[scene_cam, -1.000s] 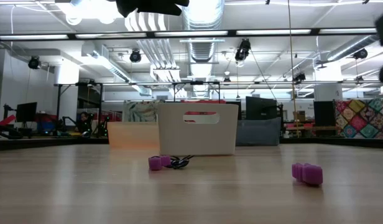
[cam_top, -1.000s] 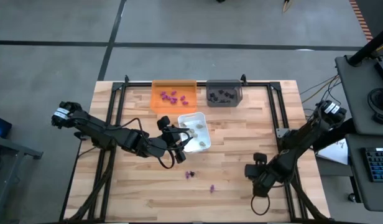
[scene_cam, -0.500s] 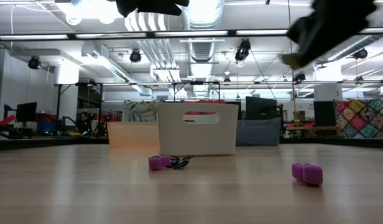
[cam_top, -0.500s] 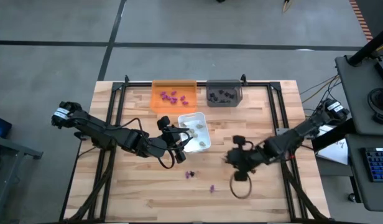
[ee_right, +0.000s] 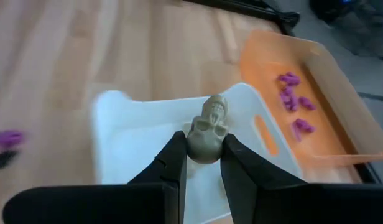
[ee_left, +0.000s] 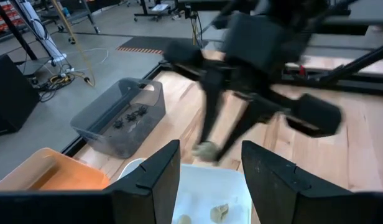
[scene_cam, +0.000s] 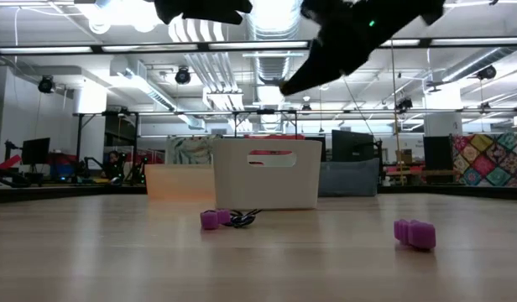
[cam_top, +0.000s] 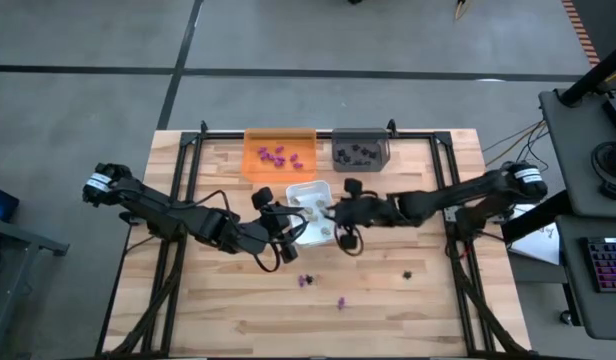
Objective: Sort Halloween decoration
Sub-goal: Put the white skull toy into the white bin, then put the purple skeleton toy into the orange bin
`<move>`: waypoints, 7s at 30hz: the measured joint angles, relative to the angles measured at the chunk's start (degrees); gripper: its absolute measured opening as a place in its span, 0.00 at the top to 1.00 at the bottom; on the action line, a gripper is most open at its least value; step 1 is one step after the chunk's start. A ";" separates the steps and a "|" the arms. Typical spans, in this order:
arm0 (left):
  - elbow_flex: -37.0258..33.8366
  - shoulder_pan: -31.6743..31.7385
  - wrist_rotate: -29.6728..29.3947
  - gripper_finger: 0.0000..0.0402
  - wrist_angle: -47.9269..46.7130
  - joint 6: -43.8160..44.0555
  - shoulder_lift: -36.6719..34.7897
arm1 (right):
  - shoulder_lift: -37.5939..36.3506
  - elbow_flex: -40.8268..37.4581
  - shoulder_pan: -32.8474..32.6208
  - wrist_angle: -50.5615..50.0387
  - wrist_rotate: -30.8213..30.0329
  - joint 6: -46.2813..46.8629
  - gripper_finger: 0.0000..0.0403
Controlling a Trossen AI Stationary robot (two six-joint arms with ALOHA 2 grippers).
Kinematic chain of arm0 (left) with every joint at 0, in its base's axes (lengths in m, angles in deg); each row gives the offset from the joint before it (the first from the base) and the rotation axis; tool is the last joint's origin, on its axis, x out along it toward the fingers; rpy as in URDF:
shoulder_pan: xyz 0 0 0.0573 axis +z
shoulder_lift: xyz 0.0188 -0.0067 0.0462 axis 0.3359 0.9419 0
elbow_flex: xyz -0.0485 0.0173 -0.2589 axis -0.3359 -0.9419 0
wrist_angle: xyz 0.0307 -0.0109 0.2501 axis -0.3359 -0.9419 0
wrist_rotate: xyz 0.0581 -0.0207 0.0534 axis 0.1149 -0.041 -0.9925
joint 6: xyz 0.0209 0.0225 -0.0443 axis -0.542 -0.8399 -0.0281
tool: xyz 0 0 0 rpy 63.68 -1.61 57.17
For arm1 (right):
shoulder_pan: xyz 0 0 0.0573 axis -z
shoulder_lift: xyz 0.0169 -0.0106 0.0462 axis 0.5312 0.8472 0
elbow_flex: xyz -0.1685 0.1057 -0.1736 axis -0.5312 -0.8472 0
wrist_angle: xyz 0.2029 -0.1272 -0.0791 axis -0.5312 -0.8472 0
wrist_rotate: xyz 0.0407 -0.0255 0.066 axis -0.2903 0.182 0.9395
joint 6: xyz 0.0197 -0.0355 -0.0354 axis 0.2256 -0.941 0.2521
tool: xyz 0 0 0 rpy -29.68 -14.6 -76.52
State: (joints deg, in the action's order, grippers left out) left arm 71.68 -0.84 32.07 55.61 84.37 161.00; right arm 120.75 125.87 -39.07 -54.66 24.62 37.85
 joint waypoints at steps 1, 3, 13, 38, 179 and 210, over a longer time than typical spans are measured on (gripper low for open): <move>0.00 0.00 0.01 0.61 -0.58 0.02 -0.04 | 0.80 0.00 1.09 1.39 0.00 -0.49 0.84; 0.02 -0.03 -0.01 0.61 -1.53 0.22 -0.24 | 2.52 0.00 3.23 3.79 0.00 -1.40 0.84; 0.04 -0.39 0.08 0.61 -5.80 0.85 -0.56 | 8.82 0.00 9.73 7.71 0.02 0.27 0.83; 0.02 -0.48 1.01 0.61 -7.14 2.70 -0.54 | 8.12 0.44 9.85 7.19 1.95 1.70 0.72; -16.92 -13.20 10.47 0.68 31.51 18.11 29.45 | -11.24 -4.24 -22.34 -4.88 -9.19 12.80 0.80; -16.83 -12.94 5.86 0.72 27.72 12.02 12.48 | -11.24 -4.50 -22.36 -4.90 -9.09 13.22 0.81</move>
State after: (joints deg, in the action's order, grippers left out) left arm 54.85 -13.78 37.92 83.33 96.39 173.48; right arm 109.51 121.37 -61.43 -59.56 15.53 51.07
